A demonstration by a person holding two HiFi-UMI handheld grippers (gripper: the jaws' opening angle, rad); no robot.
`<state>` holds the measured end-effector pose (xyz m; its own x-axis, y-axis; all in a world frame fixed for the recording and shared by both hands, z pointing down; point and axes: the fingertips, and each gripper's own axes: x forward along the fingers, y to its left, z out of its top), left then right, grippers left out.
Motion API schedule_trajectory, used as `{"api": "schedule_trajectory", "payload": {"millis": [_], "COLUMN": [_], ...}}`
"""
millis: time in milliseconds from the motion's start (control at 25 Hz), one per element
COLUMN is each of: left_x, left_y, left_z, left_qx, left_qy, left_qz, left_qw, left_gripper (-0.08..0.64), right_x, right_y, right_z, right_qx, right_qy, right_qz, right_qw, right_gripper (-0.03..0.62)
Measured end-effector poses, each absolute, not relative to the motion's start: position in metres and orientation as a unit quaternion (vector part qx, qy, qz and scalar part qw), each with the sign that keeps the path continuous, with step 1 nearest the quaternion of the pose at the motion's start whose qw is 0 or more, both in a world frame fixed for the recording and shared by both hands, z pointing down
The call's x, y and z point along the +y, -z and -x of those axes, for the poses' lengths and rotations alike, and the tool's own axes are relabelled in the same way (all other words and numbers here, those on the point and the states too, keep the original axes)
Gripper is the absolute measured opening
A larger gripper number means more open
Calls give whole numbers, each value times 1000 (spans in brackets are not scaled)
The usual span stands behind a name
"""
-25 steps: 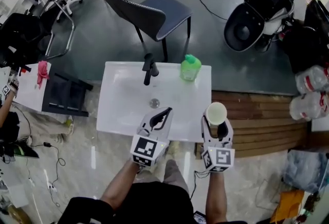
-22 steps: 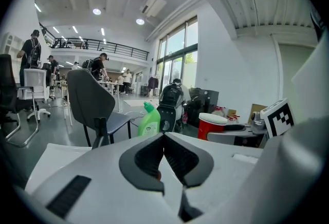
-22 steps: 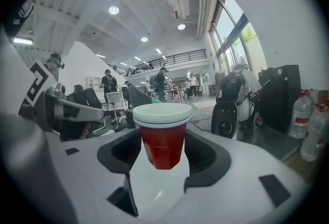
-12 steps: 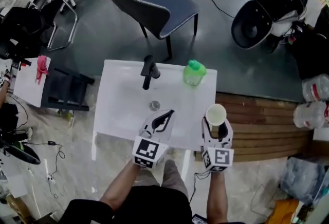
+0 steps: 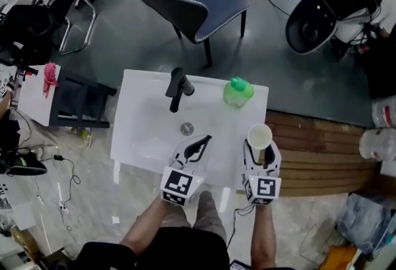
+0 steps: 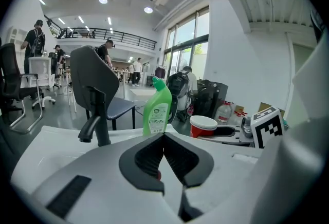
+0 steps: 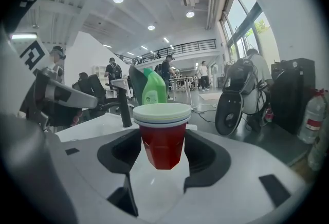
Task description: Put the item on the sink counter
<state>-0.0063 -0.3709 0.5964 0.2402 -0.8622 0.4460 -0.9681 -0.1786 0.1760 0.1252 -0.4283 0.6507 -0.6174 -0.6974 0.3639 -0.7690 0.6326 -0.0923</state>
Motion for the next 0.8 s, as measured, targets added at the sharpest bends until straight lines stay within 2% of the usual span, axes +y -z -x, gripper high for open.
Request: {"api": "schedule_trajectory", "payload": {"millis": [800], "left_x": [-385], "left_y": [-640], "left_z": [13], "left_qx": [-602], "left_qy": [-143], "left_qz": [-747], "left_qw": [243], "left_gripper": [2], "right_x": [-458], "right_y": [-699], "right_z": [-115], "right_qx": [-887], "right_qy": [-121], "right_qz": [-405], "right_qw": [185], "right_gripper": [265]}}
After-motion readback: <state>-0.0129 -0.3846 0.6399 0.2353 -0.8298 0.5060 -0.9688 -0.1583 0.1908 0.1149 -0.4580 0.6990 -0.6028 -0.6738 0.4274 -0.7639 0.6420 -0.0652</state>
